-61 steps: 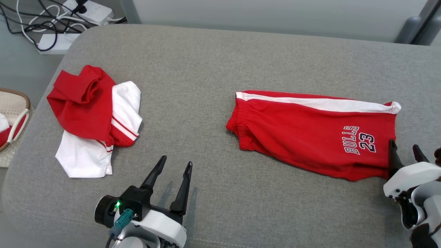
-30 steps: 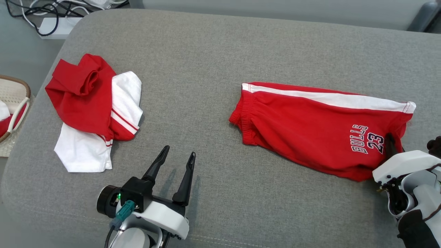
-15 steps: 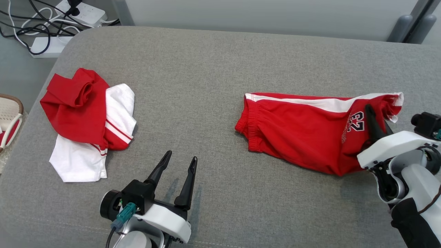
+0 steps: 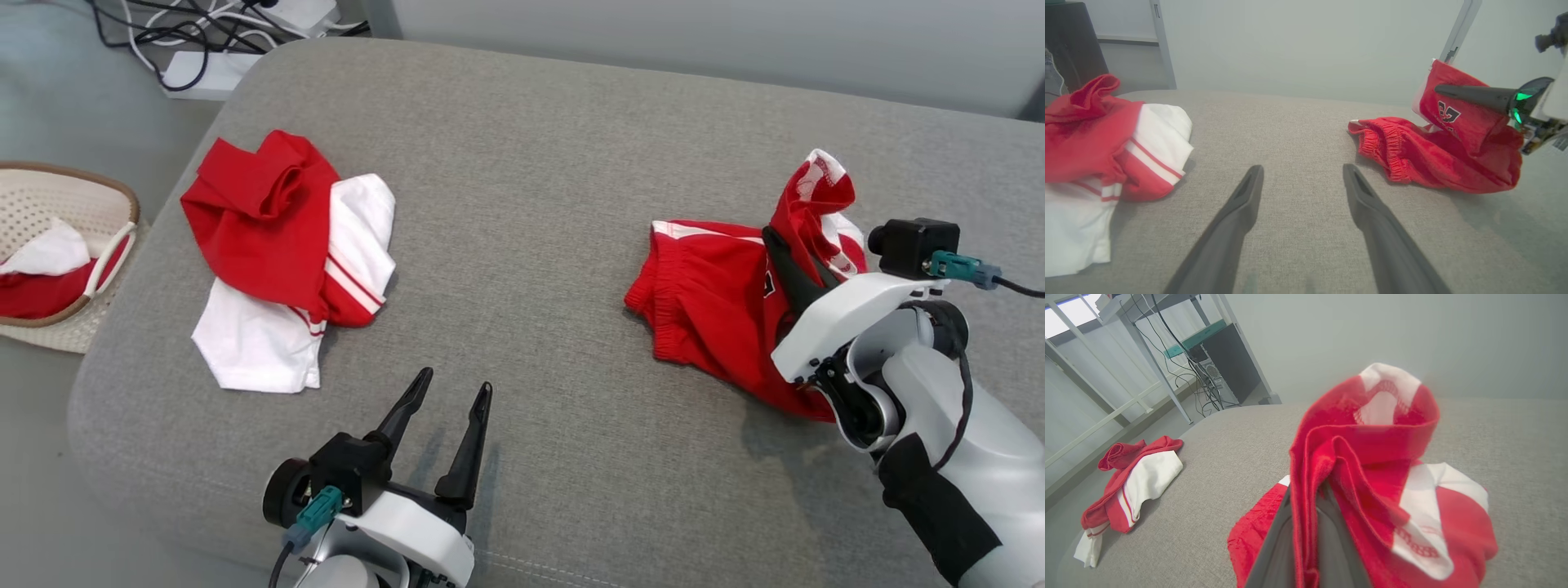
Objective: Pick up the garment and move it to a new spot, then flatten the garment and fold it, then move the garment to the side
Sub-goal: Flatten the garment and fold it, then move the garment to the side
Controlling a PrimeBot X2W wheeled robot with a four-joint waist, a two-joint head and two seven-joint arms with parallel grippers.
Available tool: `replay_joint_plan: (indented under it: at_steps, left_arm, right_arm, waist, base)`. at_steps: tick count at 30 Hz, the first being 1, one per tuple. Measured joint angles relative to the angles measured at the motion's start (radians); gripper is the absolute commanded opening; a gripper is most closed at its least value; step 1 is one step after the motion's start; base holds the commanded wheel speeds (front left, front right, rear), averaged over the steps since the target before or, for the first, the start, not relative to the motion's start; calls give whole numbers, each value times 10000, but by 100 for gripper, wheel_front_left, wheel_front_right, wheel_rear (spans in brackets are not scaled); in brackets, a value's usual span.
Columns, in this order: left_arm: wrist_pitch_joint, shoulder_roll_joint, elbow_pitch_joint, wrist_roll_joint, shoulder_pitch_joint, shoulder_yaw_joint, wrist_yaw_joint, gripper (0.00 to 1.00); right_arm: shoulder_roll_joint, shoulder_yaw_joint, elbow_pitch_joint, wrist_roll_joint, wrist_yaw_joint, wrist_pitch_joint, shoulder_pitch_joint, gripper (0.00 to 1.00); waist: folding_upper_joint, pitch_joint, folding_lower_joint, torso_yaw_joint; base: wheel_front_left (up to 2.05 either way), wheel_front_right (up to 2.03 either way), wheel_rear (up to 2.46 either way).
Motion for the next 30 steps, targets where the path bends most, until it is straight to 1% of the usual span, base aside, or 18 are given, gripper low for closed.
replay_joint_plan:
  at_steps: [5, 11, 12, 13, 14, 18, 20, 22, 24, 27, 28, 29, 30]
  left_arm:
    - [0, 2, -17, -174, -1, -198, 92, 100]
    - [0, 4, -21, -439, -1, -428, 146, 100]
    - [0, 2, -21, -441, -1, -447, 146, 100]
    - [0, 6, -21, -460, -1, -472, 153, 100]
    - [0, 4, -19, -499, -1, -504, 180, 100]
    - [0, 6, -15, -499, 0, -485, 232, 100]
    - [0, 4, -2, -499, 5, -449, 261, 100]
    - [0, 2, 2, -499, 7, -422, 261, 100]
    - [0, 4, -2, -495, 9, -403, 261, 100]
    - [0, 8, -6, -491, 13, -382, 261, 100]
    - [0, 4, -10, -489, 13, -374, 261, 100]
    - [0, 4, -19, -474, 18, -345, 261, 100]
    - [0, 6, -27, -474, 23, -332, 259, 100]
  right_arm:
    - [52, 487, 861, -2, 0, 123, -520, 0]
    - [184, 963, 1595, 105, 0, 123, -840, 0]
    - [226, 1032, 1820, 117, 2, 125, -924, 37]
    - [236, 1101, 1987, 104, 2, 127, -995, 100]
    - [247, 1185, 2253, 88, 2, 159, -1163, 100]
    - [341, 1409, 2295, 134, 2, 265, -1475, 100]
    - [387, 1507, 1883, 414, 2, 337, -1886, 100]
    - [268, 1473, 1473, 635, 2, 54, -2167, 100]
    - [31, 1149, 1183, 920, 4, -330, -2403, 100]
    - [-631, 575, 1166, 1131, 4, -627, -2521, 100]
    - [-869, 395, 1235, 1229, 2, -639, -2474, 100]
    - [-1239, 100, 1438, 1377, 2, -723, -2187, 100]
    - [-1350, 52, 1523, 1406, 2, -723, -1941, 100]
  waist:
    - [0, 101, 0, 577]
    - [0, 196, 0, 1202]
    - [0, 206, 0, 1272]
    - [0, 214, 0, 1323]
    - [0, 223, -1, 1387]
    - [0, 183, 0, 1334]
    - [0, 109, 0, 1156]
    - [0, 32, 0, 1009]
    - [0, -59, 0, 851]
    - [0, -184, 0, 583]
    - [0, -218, 0, 498]
    - [0, -272, 0, 341]
    - [0, -286, 0, 270]
  base:
    - [0, 0, 0]
    - [0, 0, 0]
    - [0, 0, 0]
    - [0, 0, 0]
    - [0, 0, 0]
    - [0, 0, 0]
    - [0, 0, 0]
    - [0, 0, 0]
    - [0, 0, 0]
    - [0, 0, 0]
    - [0, 0, 0]
    - [0, 0, 0]
    - [0, 0, 0]
